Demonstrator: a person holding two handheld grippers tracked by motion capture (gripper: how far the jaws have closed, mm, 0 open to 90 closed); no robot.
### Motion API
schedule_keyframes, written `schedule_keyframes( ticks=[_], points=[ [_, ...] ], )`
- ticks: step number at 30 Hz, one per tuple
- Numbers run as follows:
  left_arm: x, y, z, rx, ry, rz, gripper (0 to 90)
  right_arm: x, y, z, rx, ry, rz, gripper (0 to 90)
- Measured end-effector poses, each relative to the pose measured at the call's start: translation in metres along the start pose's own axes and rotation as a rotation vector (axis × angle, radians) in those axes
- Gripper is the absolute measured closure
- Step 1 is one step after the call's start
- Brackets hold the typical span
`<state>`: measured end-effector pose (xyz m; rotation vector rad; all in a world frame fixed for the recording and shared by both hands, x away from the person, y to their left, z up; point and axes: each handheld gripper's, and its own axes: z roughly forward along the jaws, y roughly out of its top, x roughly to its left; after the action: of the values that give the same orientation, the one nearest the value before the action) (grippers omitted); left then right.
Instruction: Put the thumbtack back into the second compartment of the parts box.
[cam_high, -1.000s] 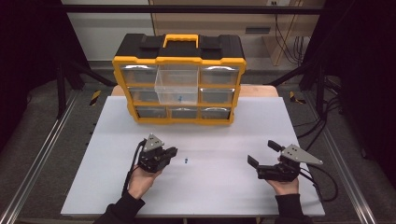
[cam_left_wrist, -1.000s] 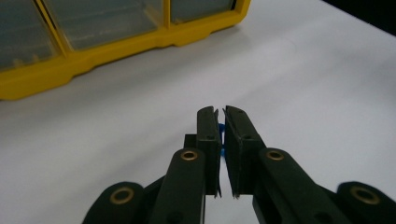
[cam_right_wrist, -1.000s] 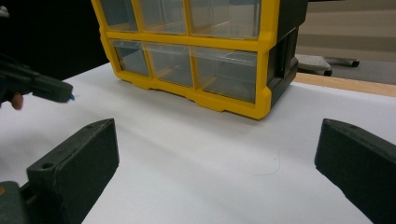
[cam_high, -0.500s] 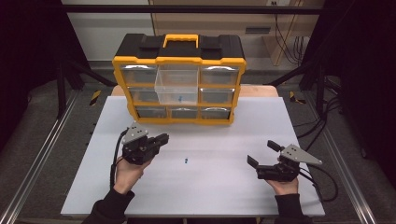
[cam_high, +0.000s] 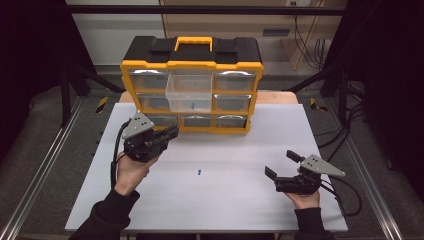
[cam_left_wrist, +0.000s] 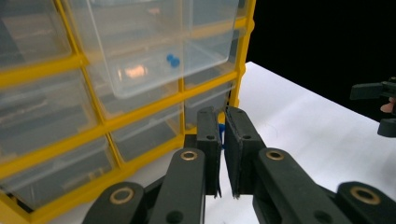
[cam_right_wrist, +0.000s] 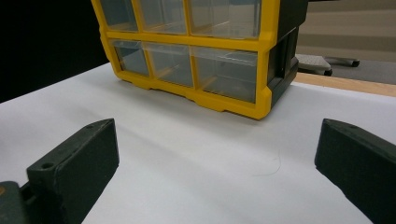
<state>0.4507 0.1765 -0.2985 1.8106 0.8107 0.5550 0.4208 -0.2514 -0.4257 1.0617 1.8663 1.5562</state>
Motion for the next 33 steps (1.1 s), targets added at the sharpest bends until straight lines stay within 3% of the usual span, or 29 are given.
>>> schedule_keyframes(
  ticks=[7,19,33],
  points=[
    [-0.002,0.028,-0.012,-0.043,-0.004,0.02,83.6,0.0,0.0,0.0,0.0,-0.002,0.004,0.6],
    [0.0,0.065,-0.021,-0.076,0.011,0.044,83.6,0.001,0.001,-0.001,0.001,0.001,0.013,0.6],
    [0.004,0.096,-0.003,-0.063,0.049,0.075,83.6,0.0,0.001,-0.001,-0.003,0.0,0.004,0.6]
  ],
)
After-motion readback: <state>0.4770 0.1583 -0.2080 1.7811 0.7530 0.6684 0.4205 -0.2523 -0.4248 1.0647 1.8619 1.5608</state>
